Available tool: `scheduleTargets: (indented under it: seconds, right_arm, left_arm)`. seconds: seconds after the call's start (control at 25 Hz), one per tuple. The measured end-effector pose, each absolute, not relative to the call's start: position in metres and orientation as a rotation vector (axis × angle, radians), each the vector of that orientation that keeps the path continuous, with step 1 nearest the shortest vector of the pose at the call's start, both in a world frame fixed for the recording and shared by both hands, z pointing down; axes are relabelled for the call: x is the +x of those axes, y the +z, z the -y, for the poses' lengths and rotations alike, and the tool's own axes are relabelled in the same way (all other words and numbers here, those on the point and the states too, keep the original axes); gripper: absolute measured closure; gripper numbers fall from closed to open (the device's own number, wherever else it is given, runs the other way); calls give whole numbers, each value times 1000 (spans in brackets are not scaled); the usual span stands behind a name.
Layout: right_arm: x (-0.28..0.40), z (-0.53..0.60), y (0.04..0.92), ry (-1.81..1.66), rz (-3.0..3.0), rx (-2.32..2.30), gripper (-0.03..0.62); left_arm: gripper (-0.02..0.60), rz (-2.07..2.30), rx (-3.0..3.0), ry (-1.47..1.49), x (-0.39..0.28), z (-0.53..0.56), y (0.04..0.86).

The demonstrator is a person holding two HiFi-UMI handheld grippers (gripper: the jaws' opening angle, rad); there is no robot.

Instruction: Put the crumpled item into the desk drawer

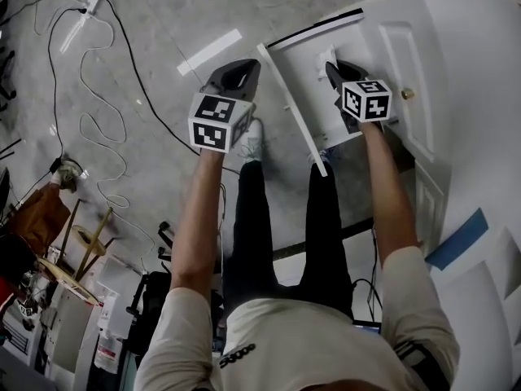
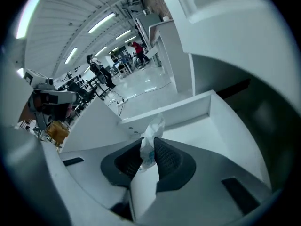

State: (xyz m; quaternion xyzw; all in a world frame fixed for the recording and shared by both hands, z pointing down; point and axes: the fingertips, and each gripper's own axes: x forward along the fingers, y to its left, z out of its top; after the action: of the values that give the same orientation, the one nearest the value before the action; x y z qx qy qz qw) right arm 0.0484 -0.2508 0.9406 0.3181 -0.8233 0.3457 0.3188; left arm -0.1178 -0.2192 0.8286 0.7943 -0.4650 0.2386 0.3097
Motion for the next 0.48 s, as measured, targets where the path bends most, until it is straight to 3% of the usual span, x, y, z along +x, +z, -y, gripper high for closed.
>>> scheduleTargets:
  seconds: [0.32,0.48]
  right_arm:
    - [73,254,992,1034,2073,944,537]
    - [97,253,1009,1005,1992,988,485]
  left_arm:
    - [570,1227,2070,628,-124,203,853]
    - [570,1232,2035,633,-127,198,860]
